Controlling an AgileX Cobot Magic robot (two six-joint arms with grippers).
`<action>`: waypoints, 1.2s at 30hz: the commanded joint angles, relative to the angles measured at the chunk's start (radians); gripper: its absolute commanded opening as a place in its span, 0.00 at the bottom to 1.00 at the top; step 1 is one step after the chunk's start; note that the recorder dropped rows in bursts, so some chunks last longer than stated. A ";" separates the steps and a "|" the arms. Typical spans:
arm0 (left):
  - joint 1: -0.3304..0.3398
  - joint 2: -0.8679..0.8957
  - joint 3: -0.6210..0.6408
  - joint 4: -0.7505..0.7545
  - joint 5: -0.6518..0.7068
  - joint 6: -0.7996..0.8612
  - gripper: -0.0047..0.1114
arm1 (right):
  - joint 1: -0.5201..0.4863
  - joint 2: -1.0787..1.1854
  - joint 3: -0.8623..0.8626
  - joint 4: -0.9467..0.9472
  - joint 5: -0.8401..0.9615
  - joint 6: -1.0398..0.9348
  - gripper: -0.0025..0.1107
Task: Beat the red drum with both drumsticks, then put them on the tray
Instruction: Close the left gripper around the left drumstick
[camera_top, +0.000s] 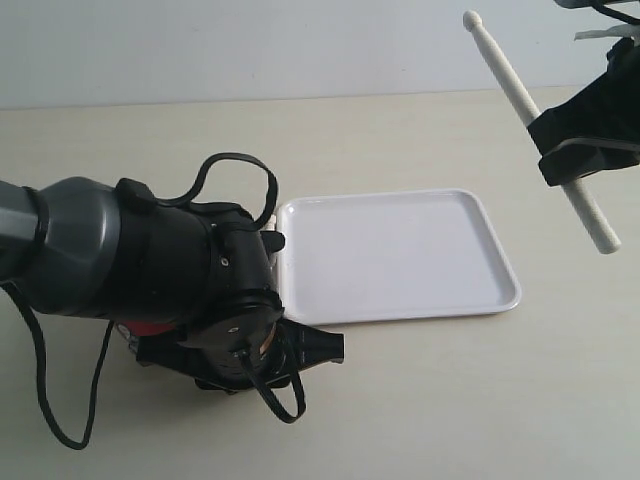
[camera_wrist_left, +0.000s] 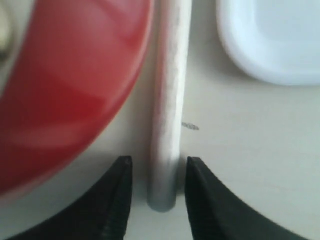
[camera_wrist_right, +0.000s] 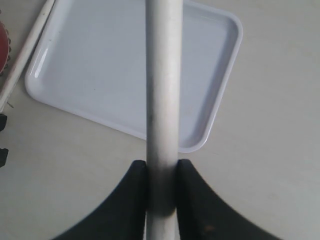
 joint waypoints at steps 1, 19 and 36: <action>0.004 0.000 0.003 -0.008 0.007 0.004 0.34 | 0.002 -0.006 -0.008 0.000 -0.008 -0.008 0.02; 0.004 -0.021 0.003 -0.019 0.053 0.004 0.04 | 0.002 -0.006 -0.008 0.000 -0.008 -0.011 0.02; -0.028 -0.148 0.003 -0.039 0.127 0.032 0.04 | 0.002 -0.006 -0.008 0.017 -0.044 -0.015 0.02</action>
